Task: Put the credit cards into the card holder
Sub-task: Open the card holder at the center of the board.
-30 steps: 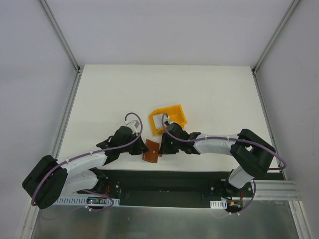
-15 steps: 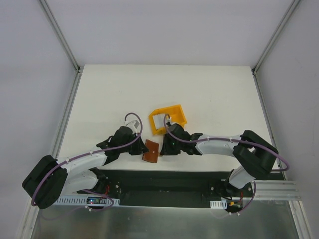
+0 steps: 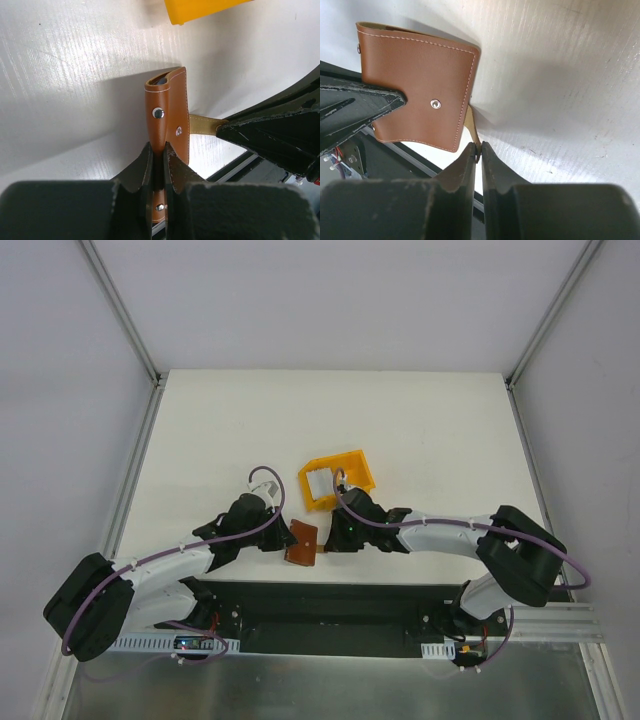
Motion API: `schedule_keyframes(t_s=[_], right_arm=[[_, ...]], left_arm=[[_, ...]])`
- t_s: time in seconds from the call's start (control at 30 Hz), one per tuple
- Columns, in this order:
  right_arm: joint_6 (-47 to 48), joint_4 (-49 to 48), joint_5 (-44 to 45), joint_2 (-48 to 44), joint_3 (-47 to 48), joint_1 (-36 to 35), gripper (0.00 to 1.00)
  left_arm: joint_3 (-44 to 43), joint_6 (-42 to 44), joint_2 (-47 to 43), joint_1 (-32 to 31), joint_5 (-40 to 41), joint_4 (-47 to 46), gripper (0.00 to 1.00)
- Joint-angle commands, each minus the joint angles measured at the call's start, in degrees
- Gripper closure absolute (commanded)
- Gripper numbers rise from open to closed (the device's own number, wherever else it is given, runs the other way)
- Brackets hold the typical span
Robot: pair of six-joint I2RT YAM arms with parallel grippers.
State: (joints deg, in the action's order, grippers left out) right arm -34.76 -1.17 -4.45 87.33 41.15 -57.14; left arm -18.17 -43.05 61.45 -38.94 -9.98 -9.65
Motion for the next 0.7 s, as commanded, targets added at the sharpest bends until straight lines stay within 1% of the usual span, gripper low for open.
schedule_keyframes(t_s=[0.0, 0.1, 0.2, 0.23, 0.33, 0.43, 0.6, 0.67], right_arm=[[-0.66, -0.94, -0.91, 0.12, -0.10, 0.02, 0.92], [0.04, -1.73, -1.26, 0.82, 0.34, 0.19, 0.99], [0.83, -1.73, -0.83, 0.65, 0.16, 0.45, 0.99], [1.27, -1.56, -0.65, 0.13, 0.08, 0.72, 0.99], [1.71, 0.02, 0.84, -3.12, -0.98, 0.89, 1.00], [2.68, 2.30, 1.98, -7.86, -2.12, 1.16, 1.00], [3.21, 4.77, 1.29, -13.41, -2.04, 1.16, 1.00], [3.21, 4.86, 0.58, -14.82, -1.77, 1.07, 1.00]], left_arm=[[0.24, 0.86, -0.89, 0.00, 1.28, 2.00, 1.00], [0.07, 1.21, -0.81, 0.00, 0.84, 2.00, 1.00], [0.16, 1.74, -0.11, 0.00, 0.40, 2.00, 1.00], [0.16, 1.83, 0.07, 0.00, 0.40, 2.09, 0.93], [-0.19, 2.44, 0.60, 0.00, 0.92, 2.70, 0.63], [-1.33, 2.79, -0.54, 0.00, 1.89, 4.55, 0.45], [-3.88, 2.53, -4.40, 0.00, 3.12, 7.97, 0.36], [-4.59, 1.92, -6.07, 0.00, 2.60, 8.24, 0.34]])
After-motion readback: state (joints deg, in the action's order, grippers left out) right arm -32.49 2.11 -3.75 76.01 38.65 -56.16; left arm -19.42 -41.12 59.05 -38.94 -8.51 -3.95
